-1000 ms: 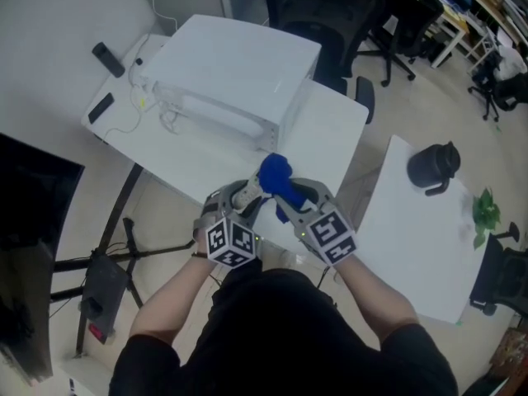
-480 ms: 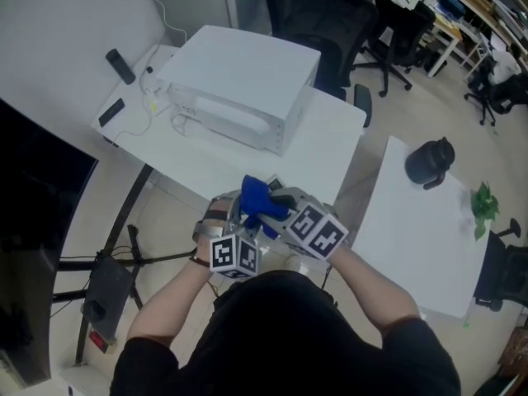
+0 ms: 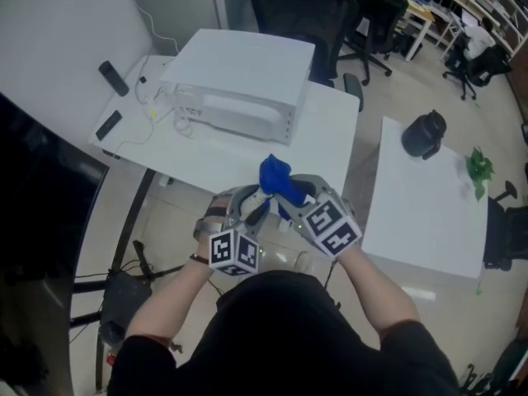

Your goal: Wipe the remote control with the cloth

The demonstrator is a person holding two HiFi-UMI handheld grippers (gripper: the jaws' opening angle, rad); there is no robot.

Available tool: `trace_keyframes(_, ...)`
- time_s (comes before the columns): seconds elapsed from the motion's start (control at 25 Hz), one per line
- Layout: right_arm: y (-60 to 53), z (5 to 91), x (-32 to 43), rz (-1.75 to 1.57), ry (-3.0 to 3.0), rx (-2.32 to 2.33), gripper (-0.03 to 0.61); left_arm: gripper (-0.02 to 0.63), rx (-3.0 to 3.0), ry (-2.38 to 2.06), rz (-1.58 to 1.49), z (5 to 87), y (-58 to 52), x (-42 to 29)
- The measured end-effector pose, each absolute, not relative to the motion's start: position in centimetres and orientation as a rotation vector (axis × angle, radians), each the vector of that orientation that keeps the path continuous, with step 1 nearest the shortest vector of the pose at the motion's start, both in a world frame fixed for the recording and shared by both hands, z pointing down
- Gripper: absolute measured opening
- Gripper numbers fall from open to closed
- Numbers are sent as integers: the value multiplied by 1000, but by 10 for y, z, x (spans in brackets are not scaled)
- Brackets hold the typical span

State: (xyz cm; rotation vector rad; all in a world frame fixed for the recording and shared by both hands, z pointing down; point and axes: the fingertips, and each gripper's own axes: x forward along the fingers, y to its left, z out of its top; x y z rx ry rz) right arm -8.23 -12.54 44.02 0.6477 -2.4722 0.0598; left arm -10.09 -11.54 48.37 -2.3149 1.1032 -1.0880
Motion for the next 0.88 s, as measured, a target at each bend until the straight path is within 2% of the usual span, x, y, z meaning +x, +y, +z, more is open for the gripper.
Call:
trace_keyframes(0.28,-83,444,-108,54,-2457,330,129,213,-2254,1126,-1076,476,-107,-94)
trace_keyframes(0.72,-127,446,-41,-22,-2405,526,127,213,-2262,1159,-1039,474,-88,-71)
trace_keyframes(0.8,-127,430,-36,-16,-2488,561,129,213,-2398,1248,-943,467,-89,-70)
trace_keyframes(0.88,-126,404,-28,54,-2658,632,129,213,-2671,1412,-686,450,-94,-73)
